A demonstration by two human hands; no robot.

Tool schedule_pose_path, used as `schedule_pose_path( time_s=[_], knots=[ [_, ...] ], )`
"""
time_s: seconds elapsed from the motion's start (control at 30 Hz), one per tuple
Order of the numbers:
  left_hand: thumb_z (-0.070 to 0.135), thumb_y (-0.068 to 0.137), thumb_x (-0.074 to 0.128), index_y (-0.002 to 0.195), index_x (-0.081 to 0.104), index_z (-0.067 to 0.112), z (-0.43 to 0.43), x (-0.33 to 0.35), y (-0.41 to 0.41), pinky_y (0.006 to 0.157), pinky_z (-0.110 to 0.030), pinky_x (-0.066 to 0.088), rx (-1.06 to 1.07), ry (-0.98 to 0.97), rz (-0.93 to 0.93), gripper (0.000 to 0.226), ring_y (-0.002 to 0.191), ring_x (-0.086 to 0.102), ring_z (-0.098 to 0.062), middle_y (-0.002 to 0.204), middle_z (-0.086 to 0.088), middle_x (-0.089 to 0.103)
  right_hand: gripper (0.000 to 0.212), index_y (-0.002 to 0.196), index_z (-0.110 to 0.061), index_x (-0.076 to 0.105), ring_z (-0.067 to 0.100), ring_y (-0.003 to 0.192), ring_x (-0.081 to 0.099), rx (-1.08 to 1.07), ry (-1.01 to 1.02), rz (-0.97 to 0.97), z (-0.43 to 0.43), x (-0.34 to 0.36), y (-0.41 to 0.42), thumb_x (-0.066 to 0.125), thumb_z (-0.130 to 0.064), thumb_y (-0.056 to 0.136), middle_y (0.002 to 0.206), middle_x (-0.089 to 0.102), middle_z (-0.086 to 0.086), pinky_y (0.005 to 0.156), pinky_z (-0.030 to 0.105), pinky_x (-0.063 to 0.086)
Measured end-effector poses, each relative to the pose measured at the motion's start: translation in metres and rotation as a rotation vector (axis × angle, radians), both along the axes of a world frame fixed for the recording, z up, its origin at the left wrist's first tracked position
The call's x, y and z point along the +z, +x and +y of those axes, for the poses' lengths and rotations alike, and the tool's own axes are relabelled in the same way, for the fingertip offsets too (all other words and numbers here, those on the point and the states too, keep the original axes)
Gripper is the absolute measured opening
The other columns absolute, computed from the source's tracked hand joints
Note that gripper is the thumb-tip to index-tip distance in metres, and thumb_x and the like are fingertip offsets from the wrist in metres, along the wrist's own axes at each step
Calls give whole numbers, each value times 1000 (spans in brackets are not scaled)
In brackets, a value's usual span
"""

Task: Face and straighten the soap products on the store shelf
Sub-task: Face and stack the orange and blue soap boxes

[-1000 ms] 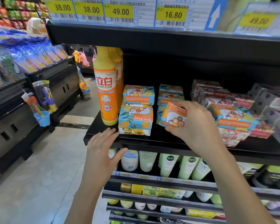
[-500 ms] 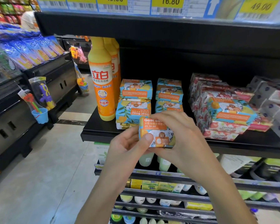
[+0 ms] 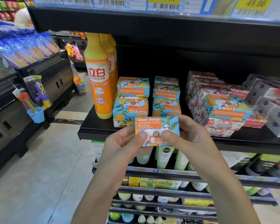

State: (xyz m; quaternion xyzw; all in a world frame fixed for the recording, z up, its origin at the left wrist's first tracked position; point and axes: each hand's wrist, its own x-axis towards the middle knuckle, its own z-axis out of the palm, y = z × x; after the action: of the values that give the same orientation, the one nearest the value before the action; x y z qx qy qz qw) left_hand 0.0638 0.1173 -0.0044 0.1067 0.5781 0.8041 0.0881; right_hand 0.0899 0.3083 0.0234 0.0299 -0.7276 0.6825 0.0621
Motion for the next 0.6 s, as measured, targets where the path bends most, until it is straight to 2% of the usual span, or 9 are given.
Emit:
schedule_pose_path(
  time_s=[0.1, 0.23, 0.33, 0.53, 0.6],
  knots=[
    [23, 89, 74, 126, 68, 8, 0, 1, 0, 97, -43, 58, -14, 3, 7, 40, 112, 72, -26, 117, -9, 76, 54, 125, -15, 66, 16, 106, 72, -13, -82, -26, 1, -2, 2, 76, -31, 74, 113, 76, 0, 82, 25, 58],
    [25, 87, 70, 126, 68, 10, 0, -2, 0, 96, -40, 59, -30, -2, 29, 42, 113, 71, -26, 117, -9, 76, 53, 123, -14, 67, 20, 104, 72, -21, -154, -40, 2, -6, 2, 83, -27, 74, 113, 76, 5, 82, 29, 60],
    [24, 87, 69, 128, 68, 11, 1, -3, 1, 98, -43, 57, -30, -14, 42, 43, 114, 71, -27, 119, -9, 75, 50, 121, -12, 68, 25, 107, 71, -8, -210, -24, 4, -8, 2, 86, -23, 76, 116, 75, 9, 87, 32, 59],
    [22, 86, 70, 131, 64, 12, 1, -3, 2, 104, -38, 54, -36, -24, 42, 46, 120, 68, -24, 124, -6, 73, 57, 121, -13, 66, 27, 109, 69, -4, -219, 109, 3, -10, 5, 89, -16, 69, 117, 73, 11, 87, 32, 58],
    [26, 87, 70, 132, 64, 13, 2, -3, 3, 106, -38, 52, -27, -38, 40, 47, 121, 66, -21, 125, -5, 73, 53, 117, -17, 67, 28, 112, 68, -2, -213, 170, 4, -11, 6, 89, -13, 69, 118, 72, 11, 88, 33, 57]
  ],
)
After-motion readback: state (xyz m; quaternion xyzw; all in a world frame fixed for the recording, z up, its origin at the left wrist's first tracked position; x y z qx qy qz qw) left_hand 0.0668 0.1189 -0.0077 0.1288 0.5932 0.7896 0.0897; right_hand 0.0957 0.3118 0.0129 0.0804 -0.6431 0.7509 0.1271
